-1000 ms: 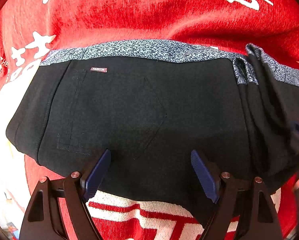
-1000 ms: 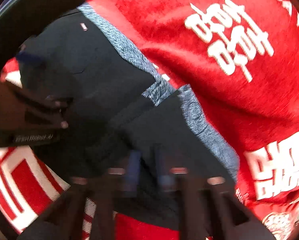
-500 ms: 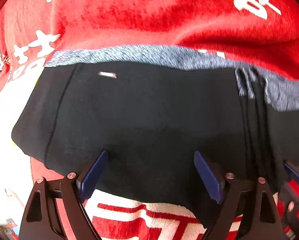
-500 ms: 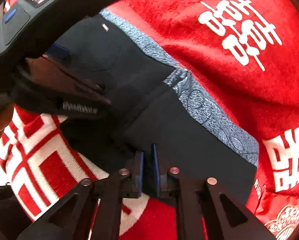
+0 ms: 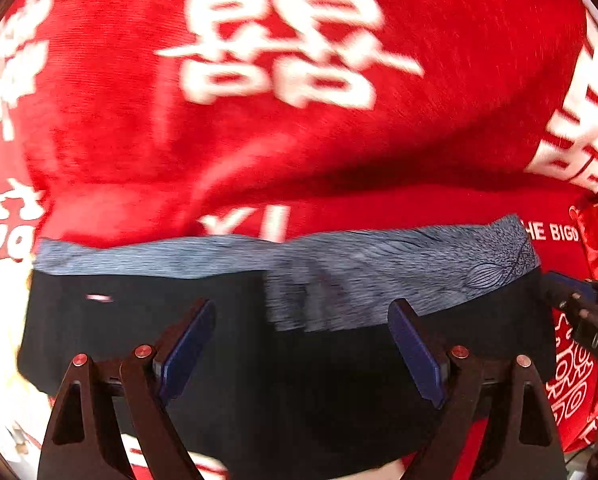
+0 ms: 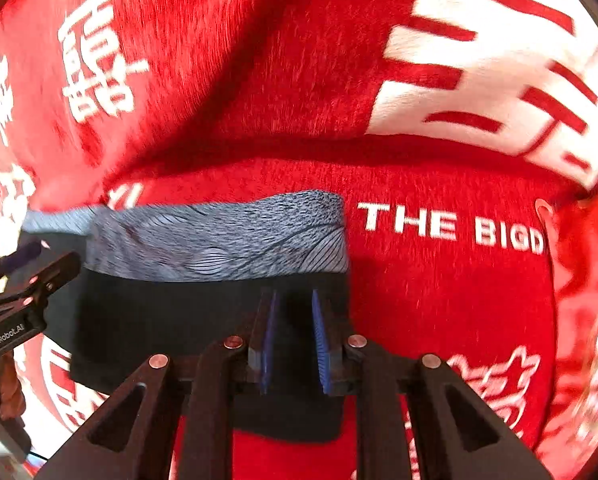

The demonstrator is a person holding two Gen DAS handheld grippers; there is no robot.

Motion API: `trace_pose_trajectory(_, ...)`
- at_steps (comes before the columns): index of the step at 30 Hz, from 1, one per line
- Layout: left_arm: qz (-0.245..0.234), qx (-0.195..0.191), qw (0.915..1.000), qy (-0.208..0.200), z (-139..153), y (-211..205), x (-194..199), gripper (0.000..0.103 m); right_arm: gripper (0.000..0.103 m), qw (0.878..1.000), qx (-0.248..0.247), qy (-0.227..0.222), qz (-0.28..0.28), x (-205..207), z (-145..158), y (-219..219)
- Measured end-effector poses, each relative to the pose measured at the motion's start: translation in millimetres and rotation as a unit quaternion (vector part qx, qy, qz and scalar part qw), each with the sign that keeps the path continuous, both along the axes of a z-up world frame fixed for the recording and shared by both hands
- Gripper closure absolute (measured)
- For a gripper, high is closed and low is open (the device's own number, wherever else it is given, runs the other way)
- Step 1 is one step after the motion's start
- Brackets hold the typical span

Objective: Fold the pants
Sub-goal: 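Fold the leg ends over toward the left gripper with the right gripper, then press the folded pants flat with both grippers along the waistband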

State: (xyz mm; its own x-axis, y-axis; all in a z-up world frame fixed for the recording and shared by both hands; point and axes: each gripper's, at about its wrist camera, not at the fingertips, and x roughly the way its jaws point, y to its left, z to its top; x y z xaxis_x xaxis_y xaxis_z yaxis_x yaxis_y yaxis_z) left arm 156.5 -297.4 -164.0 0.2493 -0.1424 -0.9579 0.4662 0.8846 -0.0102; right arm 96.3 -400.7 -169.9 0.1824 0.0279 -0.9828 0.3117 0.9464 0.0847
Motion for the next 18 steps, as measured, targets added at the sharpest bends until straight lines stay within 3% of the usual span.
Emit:
trace_pose_trajectory(3, -0.004, 0.056, 0.9982, 0.020, -37.7, -12.4, -5.4, 0.014, 0.084, 0.999, 0.009, 0.019, 0.027, 2.8, -18.9, 8.4)
trace_pose_trajectory(6, 0.021, 0.027, 0.9990, 0.029, -47.8, 6.8, -14.9, 0.013, 0.083, 0.999, 0.025, 0.021, 0.021, -12.6, -30.2, 24.7)
trace_pose_trajectory(10, 0.007, 0.047, 0.9986, 0.025, -43.9, 10.2, -26.1, 0.011, 0.083, 0.999, 0.005, 0.005, 0.041, -28.8, -24.4, 48.8)
trace_pose_trajectory(13, 0.022, 0.056, 0.9976, 0.034, -43.2, 12.1, -26.6, 0.003, 0.083, 0.999, 0.020, 0.011, 0.033, -29.5, -21.6, 45.7)
trace_pose_trajectory(18, 0.042, 0.042, 0.9970, 0.049, -51.7, 37.2, -25.6, 0.001, 0.083, 0.999, 0.038, 0.014, 0.028, -38.6, -15.2, 39.6)
